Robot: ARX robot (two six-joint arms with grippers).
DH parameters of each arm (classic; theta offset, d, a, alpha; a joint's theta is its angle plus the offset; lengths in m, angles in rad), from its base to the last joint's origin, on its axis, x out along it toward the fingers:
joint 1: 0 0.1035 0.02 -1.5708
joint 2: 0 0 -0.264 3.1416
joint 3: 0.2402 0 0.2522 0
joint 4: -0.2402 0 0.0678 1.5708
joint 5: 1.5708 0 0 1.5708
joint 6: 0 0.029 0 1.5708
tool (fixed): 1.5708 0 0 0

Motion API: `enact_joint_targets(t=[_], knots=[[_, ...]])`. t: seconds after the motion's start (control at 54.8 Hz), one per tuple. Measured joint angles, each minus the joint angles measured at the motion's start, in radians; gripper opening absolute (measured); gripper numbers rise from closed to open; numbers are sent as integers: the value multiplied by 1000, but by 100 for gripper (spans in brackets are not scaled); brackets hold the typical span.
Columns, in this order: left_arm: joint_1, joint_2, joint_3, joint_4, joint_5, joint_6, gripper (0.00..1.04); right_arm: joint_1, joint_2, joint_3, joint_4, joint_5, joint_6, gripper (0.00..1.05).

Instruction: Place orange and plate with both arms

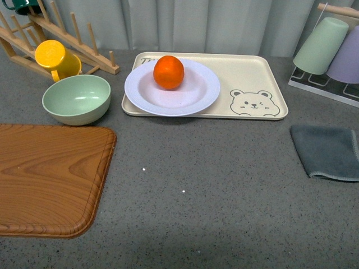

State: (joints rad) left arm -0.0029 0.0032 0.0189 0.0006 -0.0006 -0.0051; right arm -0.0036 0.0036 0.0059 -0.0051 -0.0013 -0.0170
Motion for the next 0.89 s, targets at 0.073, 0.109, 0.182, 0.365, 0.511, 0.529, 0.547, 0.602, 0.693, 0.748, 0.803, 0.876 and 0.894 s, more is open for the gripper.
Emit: enact_joint_targets(t=[0.073,0.109,0.182,0.365,0.511,0.529,0.547,0.602,0.693,0.748,0.803,0.876,0.894], knots=[[0,0,0,0,0,0,98,0,0,0,0,0,2,9],[0,0,0,0,0,0,98,0,0,0,0,0,2,0],[0,0,0,0,0,0,98,0,0,0,0,0,5,1],[0,0,0,0,0,0,98,0,0,0,0,0,6,40],[0,0,0,0,0,0,98,0,0,0,0,0,6,65],[0,0,0,0,0,0,98,0,0,0,0,0,6,69],[0,0,0,0,0,0,98,0,0,0,0,0,6,71],[0,0,0,0,0,0,98,0,0,0,0,0,6,81],[0,0,0,0,0,0,98,0,0,0,0,0,6,95],[0,0,0,0,0,0,98,0,0,0,0,0,8,97],[0,0,0,0,0,0,98,0,0,0,0,0,7,95],[0,0,0,0,0,0,98,0,0,0,0,0,7,96],[0,0,0,0,0,0,98,0,0,0,0,0,7,96]])
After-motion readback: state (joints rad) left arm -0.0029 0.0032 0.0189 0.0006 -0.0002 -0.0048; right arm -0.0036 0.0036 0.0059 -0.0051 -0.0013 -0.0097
